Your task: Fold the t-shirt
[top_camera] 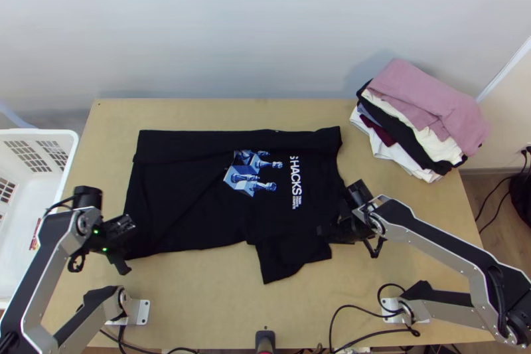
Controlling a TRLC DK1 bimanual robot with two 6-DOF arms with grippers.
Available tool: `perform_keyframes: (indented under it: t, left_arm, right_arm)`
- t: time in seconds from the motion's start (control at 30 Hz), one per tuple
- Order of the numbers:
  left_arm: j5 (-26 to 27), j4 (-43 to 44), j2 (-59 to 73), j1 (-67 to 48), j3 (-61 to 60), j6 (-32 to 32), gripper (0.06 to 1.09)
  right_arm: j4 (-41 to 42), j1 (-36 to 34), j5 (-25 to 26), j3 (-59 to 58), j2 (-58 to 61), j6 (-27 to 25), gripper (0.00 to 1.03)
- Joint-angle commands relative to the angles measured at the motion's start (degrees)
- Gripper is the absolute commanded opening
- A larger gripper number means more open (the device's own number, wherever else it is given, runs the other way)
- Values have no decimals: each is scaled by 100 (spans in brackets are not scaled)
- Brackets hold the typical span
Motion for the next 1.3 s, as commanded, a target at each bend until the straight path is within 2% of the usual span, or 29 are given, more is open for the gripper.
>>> perform_keyframes:
  t: [0.0, 0.23, 0.53, 0.7, 0.9, 1.27]
  left_arm:
    - [117, 50, 219, 492, -45, 469, 10]
    - [249, 120, 465, 1406, 16, 1076, 10]
    - [337, 534, 1063, 2118, 60, 1322, 10]
    - [451, 701, 1230, 2241, 166, 1269, 10]
    - [1031, 586, 1168, 2004, 755, 469, 10]
    - [1128, 683, 1538, 2267, 869, 548, 10]
  right_arm:
    - [-68, -112, 41, -223, -107, -114, 3]
    - [-76, -244, 50, -355, -142, -255, 3]
    - [-111, -692, 111, -513, -213, -606, 3]
    - [-111, -718, 155, -486, -274, -633, 3]
    - [-111, -701, 226, -319, -433, -712, 3]
    - [-155, -1017, 393, -434, -608, -1081, 3]
